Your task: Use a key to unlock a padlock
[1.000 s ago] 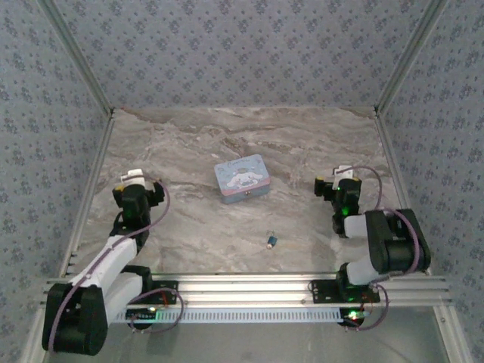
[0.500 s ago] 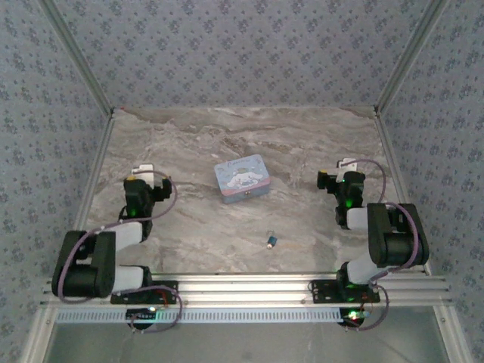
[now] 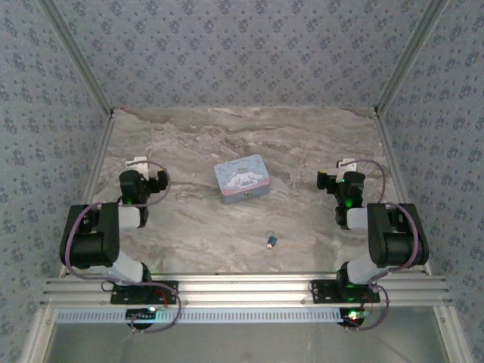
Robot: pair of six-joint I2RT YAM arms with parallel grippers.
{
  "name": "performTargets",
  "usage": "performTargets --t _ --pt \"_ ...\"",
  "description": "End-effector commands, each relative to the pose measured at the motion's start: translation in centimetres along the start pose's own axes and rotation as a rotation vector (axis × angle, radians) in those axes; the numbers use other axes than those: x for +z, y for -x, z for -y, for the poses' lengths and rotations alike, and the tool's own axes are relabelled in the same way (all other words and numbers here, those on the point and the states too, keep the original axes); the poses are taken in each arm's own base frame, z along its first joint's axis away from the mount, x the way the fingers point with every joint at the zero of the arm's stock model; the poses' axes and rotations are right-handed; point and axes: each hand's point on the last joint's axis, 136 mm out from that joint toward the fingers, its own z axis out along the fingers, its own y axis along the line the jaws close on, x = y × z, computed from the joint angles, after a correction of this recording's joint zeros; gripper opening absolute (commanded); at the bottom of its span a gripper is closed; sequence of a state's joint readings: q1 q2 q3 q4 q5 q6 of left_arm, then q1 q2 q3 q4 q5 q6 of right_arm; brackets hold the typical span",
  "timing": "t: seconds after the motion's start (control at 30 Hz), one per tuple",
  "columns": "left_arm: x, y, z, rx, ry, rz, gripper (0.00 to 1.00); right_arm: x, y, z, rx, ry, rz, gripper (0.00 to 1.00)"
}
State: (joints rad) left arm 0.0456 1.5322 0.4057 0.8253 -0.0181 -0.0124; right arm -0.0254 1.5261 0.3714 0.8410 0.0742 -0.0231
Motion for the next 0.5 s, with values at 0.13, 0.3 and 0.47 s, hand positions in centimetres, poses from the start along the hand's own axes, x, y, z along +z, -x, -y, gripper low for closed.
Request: performTargets --t 0.13,0.3,0.47 --pt "0.13 -0.02 0.71 -0.012 -0.033 -0.011 0.98 0.12 0.31 -0.07 0.003 -0.003 0.002 1.00" --pt "0.12 -0.03 0.75 -0.011 -0.033 -0.011 0.98 0.17 0.24 -0.05 0.005 0.001 -0.004 1.00" --pt "0.11 -0.07 0.77 -0.011 -0.034 -0.012 0.98 0.14 0.30 -0.09 0.005 0.002 0.000 1.00"
